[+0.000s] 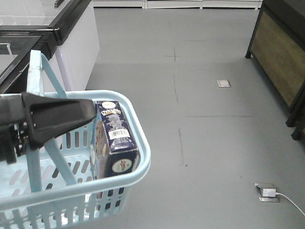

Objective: Left arm holds basket, right arm returns cookies
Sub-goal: 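Hold the basket with the left gripper while driving down the aisle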

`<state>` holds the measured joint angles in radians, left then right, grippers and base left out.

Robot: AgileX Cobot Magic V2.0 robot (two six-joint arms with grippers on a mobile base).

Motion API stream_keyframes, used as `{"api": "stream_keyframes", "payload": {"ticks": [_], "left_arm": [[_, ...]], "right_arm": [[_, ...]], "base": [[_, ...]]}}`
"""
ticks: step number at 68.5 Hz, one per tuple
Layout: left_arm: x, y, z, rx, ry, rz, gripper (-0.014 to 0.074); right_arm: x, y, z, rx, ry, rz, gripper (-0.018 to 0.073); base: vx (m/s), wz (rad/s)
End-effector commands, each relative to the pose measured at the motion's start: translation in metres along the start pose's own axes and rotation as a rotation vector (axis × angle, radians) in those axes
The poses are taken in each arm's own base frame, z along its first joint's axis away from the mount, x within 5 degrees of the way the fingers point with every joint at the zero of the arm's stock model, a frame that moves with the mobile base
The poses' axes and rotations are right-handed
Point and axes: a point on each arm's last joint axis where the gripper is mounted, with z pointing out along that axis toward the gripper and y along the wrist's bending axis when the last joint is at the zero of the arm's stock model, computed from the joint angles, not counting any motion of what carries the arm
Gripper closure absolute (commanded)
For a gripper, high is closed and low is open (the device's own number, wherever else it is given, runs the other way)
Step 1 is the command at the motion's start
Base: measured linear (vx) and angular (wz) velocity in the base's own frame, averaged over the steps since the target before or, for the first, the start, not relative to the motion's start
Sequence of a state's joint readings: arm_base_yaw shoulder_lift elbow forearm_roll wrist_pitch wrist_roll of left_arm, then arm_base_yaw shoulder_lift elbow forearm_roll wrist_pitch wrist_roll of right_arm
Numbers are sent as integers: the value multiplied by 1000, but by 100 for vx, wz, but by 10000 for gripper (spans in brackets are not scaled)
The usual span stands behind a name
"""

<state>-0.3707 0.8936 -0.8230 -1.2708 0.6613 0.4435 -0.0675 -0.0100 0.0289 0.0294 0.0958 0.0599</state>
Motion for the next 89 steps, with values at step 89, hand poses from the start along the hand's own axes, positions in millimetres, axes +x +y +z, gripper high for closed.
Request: {"api": "stream_keyframes", "payload": {"ticks": [89], "left_arm": [[38, -11, -30, 121, 71, 17, 603]], "right_arm": [[-7, 0, -1, 0, -83, -13, 567]], "base": [[0, 0]]}}
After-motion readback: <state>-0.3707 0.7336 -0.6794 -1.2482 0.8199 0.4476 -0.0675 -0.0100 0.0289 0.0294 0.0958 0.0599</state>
